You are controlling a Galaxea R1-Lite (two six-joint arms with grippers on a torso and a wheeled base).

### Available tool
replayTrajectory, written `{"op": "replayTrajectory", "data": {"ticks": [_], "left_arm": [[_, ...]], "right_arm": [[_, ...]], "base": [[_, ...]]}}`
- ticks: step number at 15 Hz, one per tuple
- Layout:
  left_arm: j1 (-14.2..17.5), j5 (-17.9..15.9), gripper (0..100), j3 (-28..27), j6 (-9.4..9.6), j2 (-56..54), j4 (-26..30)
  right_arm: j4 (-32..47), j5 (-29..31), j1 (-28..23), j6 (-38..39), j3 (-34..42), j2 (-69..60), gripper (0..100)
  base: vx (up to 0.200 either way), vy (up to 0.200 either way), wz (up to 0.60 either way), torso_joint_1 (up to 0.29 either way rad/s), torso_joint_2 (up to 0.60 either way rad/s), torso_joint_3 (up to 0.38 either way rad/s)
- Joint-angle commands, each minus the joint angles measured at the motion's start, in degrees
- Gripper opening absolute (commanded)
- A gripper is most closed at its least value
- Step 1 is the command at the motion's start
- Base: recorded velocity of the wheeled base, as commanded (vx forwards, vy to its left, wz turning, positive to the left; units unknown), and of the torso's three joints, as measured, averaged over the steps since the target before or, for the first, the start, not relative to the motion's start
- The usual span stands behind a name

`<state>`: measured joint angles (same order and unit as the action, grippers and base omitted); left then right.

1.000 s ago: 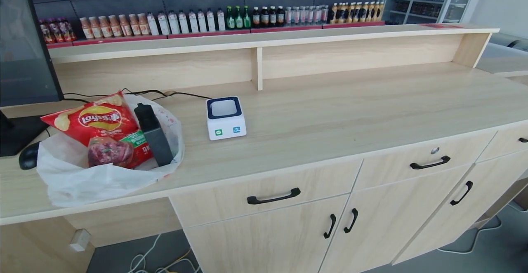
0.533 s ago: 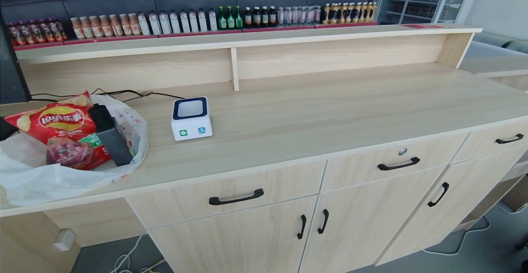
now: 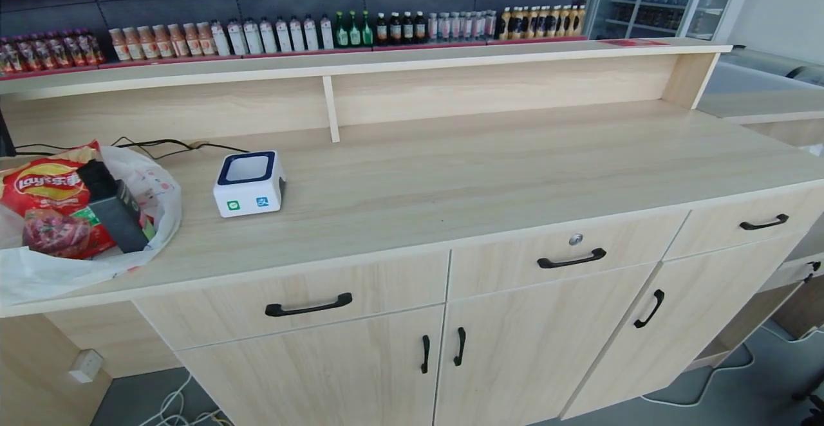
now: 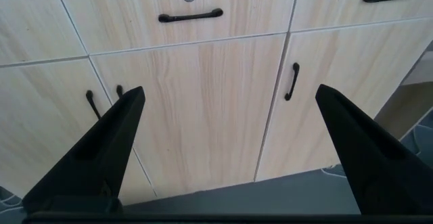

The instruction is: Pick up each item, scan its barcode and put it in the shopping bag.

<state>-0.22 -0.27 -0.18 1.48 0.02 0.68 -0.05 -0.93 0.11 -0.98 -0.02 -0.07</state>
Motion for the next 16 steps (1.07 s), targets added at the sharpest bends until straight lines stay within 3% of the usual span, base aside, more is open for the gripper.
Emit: {"op": "replayTrajectory", "data": {"ticks": [1,4,11,16], "left_arm": [[0.0,0.0,100,0.0,0.02,0.0,0.0],[0.0,0.0,100,0.0,-0.07,0.0,0.0],[0.0,0.0,100,0.0,-0.07,0.0,0.0],[0.0,0.0,100,0.0,-0.07,0.0,0.0]], "right_arm": [[0.0,0.0,0.1,0.0,0.0,0.1,100],[0.0,0.0,0.1,0.4,0.0,0.1,100],[0.0,0.0,0.1,0.5,0.0,0.1,100],[0.0,0.0,0.1,0.4,0.0,0.1,100]], "base": [[0.000,-0.200,0.60,0.002,0.00,0.002],[0.000,0.000,0.00,0.000,0.00,0.000],[-0.200,0.000,0.00,0.000,0.00,0.002],[0.000,0.000,0.00,0.000,0.00,0.000]]}}
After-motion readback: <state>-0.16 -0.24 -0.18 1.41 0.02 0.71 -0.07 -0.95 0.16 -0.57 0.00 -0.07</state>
